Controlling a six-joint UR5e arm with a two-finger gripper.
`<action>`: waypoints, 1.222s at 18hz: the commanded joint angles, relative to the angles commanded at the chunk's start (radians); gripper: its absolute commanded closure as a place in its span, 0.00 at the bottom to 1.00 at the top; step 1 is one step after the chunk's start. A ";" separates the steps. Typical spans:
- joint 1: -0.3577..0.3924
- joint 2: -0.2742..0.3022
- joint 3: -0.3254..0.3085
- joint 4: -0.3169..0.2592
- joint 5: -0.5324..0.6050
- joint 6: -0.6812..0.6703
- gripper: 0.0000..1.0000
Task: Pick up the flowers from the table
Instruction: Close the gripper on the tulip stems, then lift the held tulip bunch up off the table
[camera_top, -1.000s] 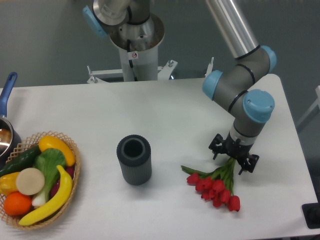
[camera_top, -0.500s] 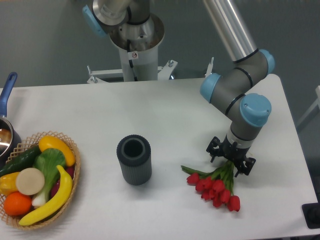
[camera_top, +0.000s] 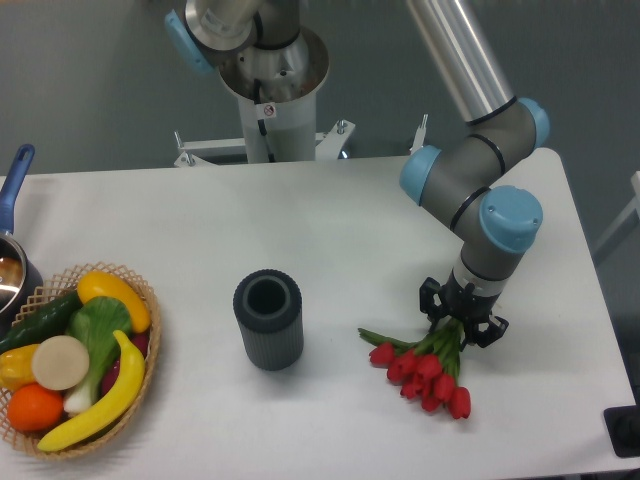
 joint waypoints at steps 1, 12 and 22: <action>0.003 0.003 0.008 -0.002 -0.002 0.002 0.52; 0.020 0.072 0.051 -0.005 -0.078 -0.011 0.62; 0.103 0.169 0.071 -0.005 -0.294 -0.069 0.63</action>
